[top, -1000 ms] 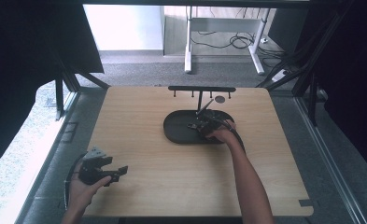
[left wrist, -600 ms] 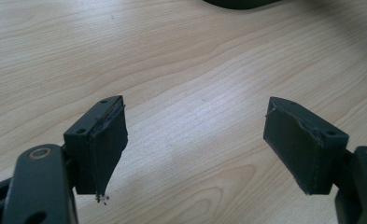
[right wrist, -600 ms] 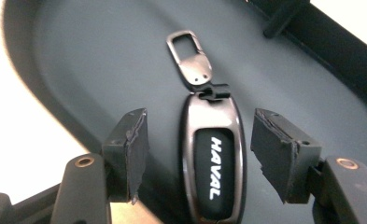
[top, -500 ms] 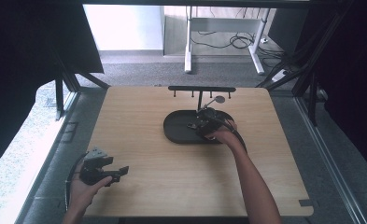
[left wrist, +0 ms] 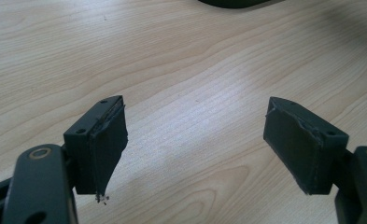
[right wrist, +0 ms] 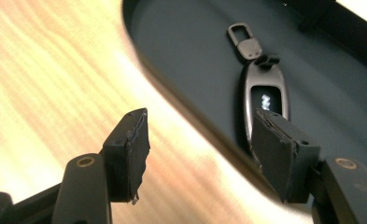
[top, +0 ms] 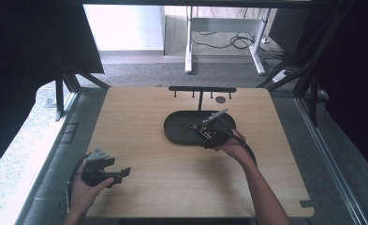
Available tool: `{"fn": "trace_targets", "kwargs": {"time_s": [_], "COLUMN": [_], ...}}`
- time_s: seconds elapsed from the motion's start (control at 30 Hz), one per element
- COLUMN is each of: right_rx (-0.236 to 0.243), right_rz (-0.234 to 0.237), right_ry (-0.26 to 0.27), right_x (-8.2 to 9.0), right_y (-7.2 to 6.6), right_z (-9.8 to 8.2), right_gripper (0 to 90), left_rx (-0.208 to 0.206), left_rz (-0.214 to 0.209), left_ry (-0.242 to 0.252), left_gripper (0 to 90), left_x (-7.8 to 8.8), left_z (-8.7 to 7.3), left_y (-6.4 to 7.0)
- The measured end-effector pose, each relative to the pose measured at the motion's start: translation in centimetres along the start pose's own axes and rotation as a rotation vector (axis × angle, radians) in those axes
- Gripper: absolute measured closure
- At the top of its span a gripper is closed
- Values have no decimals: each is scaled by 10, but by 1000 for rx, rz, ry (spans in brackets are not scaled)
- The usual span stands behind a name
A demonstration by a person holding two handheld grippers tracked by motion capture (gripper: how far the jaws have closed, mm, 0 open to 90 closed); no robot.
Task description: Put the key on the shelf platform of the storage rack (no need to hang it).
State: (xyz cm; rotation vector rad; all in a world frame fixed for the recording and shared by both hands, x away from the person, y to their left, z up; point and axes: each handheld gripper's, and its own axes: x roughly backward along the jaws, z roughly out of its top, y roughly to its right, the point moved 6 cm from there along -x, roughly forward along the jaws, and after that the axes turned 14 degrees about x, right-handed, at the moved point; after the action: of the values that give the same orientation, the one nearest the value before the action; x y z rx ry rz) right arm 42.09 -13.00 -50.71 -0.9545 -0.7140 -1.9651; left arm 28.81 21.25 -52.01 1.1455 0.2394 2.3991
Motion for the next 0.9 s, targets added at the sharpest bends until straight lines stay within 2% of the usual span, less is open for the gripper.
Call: {"fn": "trace_targets", "kwargs": {"time_s": [0.13, 0.2, 0.47, 0.5, 0.77, 0.83, 0.9], "right_rx": [10, 8, -10, -15, -26, -32, -14], "right_rz": [6, 6, -4, -1, 2, 5, -1], "right_ry": [20, 27, 64, 74, 85, 83, 70], "right_x": [10, 12, 20, 22, 17, 16, 15], "right_y": [-15, -17, -35, -40, -51, -52, -53], "right_z": [-13, -16, -48, -57, -81, -83, -85], "right_gripper": [372, 372, 382, 385, 389, 389, 387], "left_rx": [-2, 0, -5, -4, -3, -1, -6], "left_rz": [1, 2, 4, 6, 10, 11, 9], "left_ry": [1, 0, -6, -6, -7, -7, -9], "left_gripper": [217, 217, 217, 217, 217, 217, 217], "left_x": [0, 0, -2, -2, -2, -2, -3], "left_z": [0, 0, -1, -1, -1, -1, -1], "left_y": [0, 0, 1, 1, 2, 2, 3]}}
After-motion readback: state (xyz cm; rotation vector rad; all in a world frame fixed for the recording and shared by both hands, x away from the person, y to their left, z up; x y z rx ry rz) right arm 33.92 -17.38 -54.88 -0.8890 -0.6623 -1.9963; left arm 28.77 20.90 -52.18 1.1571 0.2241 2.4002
